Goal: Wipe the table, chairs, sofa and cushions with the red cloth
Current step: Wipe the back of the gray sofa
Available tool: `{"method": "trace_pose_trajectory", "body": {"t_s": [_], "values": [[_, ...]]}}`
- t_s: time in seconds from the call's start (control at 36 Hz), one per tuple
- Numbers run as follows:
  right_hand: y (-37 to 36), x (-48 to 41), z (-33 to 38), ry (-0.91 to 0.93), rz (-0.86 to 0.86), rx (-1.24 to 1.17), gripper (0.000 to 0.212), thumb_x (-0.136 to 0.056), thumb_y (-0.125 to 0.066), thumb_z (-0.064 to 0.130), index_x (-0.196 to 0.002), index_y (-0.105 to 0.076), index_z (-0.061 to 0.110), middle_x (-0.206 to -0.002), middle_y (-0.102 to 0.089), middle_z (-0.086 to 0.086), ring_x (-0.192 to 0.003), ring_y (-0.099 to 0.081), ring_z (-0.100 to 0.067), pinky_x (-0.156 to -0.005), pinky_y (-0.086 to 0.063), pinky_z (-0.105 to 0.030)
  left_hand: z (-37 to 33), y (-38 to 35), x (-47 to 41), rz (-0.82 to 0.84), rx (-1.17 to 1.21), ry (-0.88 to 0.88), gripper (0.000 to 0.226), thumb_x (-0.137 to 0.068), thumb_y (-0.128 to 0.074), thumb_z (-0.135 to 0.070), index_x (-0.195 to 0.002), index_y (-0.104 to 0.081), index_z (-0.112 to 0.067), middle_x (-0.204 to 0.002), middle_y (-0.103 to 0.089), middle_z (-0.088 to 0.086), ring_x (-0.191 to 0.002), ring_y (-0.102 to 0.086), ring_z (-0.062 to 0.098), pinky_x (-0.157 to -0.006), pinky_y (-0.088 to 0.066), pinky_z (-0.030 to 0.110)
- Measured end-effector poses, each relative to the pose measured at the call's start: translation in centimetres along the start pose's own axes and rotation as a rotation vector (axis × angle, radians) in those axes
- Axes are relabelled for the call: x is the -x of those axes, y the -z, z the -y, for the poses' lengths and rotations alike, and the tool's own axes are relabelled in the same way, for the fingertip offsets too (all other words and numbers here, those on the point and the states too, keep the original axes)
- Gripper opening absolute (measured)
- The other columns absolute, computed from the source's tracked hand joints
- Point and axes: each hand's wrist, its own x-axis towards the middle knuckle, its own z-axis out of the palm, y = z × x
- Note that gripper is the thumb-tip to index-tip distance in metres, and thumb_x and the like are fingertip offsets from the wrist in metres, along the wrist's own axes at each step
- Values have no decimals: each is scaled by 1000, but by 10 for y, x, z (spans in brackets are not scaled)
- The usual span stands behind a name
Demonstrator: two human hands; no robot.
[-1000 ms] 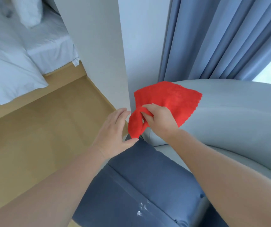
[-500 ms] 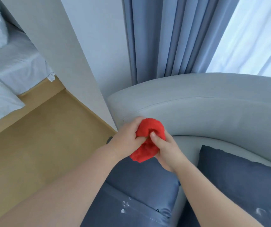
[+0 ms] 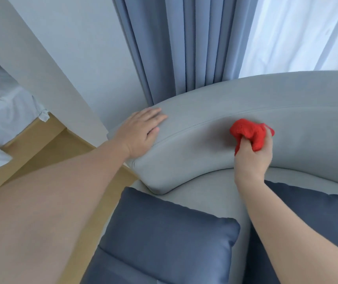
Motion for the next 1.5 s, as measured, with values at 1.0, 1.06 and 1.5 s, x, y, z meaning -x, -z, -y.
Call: {"method": "trace_pose_trajectory", "body": {"t_s": [1.0, 1.06, 1.5], "values": [[-112, 88, -58, -400, -119, -183, 43, -86, -48, 20, -128, -56, 26, -119, -60, 4, -101, -56, -20, -101, -44, -51, 5, -7, -2, -52, 4, -91, 56, -91, -26, -30, -144, -39, -22, -153, -32, 3, -142, -25, 22, -115, -19, 36], [-109, 65, -62, -388, -186, -184, 48, -87, -47, 22, -135, -51, 24, -127, -56, 0, -113, -55, -19, -105, -43, -42, 5, -8, -2, -52, 4, -84, 56, -91, -25, -30, -144, -38, -23, -154, -31, 1, -142, -23, 21, -115, -17, 36], [-117, 60, -97, -566, -379, -124, 22, -87, -46, 25, -95, -64, 17, -89, -62, -6, -86, -58, -25, -80, -49, -39, 3, -7, -4, -36, -28, -93, 57, -91, -23, -31, -145, -36, -22, -154, -29, 3, -143, -22, 23, -115, -20, 40]]}}
